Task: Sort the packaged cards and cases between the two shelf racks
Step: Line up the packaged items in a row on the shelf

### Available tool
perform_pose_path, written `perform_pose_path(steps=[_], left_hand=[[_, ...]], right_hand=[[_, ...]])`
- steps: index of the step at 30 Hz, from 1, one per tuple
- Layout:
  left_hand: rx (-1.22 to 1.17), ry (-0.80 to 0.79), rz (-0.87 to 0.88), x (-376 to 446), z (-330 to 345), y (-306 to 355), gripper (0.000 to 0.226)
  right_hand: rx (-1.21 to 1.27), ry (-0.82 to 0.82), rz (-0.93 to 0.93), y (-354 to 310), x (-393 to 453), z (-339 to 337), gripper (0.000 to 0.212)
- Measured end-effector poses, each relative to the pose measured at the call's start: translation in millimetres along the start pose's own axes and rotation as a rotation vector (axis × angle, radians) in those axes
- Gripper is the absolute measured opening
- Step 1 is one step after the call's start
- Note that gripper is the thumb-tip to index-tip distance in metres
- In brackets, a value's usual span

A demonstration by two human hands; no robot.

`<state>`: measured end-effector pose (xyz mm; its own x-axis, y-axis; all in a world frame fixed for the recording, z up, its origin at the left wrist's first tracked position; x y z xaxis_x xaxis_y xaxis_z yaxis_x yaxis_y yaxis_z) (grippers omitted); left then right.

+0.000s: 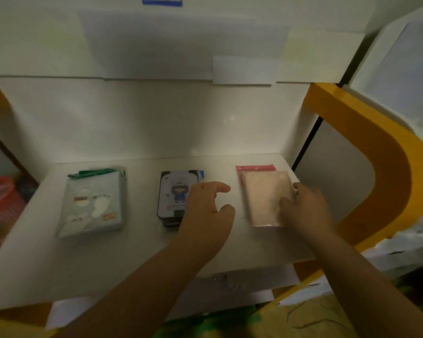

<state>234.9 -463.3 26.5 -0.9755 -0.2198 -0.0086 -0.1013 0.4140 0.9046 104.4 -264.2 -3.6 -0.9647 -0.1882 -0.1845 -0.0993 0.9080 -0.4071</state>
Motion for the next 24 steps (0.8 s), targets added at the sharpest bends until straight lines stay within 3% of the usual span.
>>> perform_pose_path(steps=[4, 7, 12, 18, 24], left_hand=[[0.005, 0.011, 0.019, -11, -16, -7, 0.032], [0.082, 0.039, 0.024, -17, -37, -16, 0.029], [0.198, 0.152, -0.006, -35, -84, -36, 0.028], [0.286, 0.308, -0.133, -66, -154, -67, 0.041], [0.472, 0.406, -0.358, -79, -204, -112, 0.050]], right_hand=[[-0.179, -0.029, -0.020, -14, -9, 6, 0.050], [-0.212, -0.017, -0.168, -48, -22, 10, 0.056], [-0.085, 0.012, -0.502, -134, -65, 17, 0.050], [0.069, -0.215, -0.846, -242, -107, 69, 0.047], [0.325, -0.488, -0.613, -303, -92, 131, 0.044]])
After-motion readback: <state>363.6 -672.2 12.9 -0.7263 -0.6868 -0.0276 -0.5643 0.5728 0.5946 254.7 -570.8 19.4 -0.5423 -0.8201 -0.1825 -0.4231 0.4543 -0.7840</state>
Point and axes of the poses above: each hand's wrist, its own x-axis towards the middle knuckle, its own z-axis out of the palm, y = z × x, the point moved 8 cm from there along x, towards the middle knuckle, and after that the axes turned 11 degrees about -y, right-handed, at the moved point
